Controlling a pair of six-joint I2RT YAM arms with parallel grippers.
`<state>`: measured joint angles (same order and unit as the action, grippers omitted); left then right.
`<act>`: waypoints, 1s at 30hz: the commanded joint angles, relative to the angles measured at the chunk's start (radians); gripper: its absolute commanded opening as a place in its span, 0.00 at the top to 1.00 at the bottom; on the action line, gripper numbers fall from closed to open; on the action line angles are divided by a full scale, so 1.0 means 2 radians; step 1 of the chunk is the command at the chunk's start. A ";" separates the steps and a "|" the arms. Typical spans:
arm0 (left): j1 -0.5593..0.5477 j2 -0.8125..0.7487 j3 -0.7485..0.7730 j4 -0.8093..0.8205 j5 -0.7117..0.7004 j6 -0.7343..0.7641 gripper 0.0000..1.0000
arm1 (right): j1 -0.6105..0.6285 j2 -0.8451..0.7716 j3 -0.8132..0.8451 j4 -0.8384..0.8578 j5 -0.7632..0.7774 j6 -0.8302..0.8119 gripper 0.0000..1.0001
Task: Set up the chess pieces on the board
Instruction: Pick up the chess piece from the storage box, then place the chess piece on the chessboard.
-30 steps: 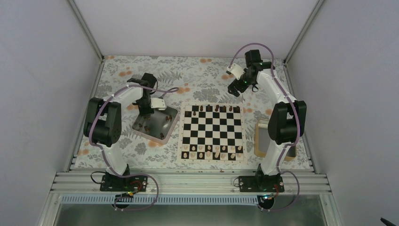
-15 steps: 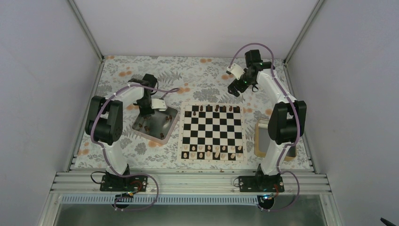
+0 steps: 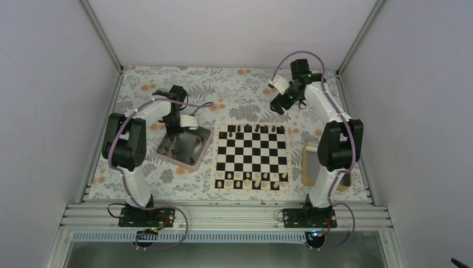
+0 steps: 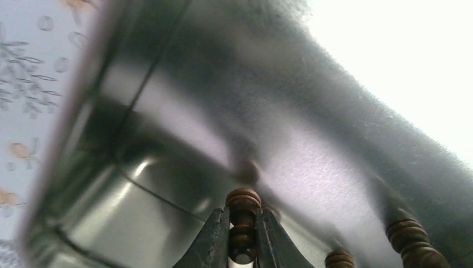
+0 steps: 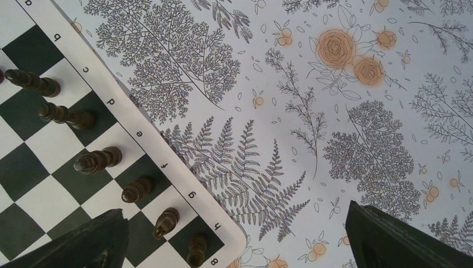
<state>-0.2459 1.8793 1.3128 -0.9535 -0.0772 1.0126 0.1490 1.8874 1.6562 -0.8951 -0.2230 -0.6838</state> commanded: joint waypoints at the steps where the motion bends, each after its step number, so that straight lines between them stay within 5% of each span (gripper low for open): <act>1: -0.011 -0.013 0.034 -0.019 0.009 0.004 0.93 | -0.001 0.001 0.005 -0.001 -0.004 0.001 0.00; 12: -0.088 -0.001 0.152 -0.083 0.003 -0.001 0.93 | -0.002 -0.002 0.002 0.000 -0.004 -0.001 0.00; 30: -0.242 0.190 0.437 -0.166 0.041 0.027 0.91 | -0.019 0.009 0.018 0.005 0.016 0.022 0.00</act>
<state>-0.6857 2.2131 2.1113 -1.2194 -0.0402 1.0393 0.1398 1.8874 1.6566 -0.8936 -0.2127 -0.6735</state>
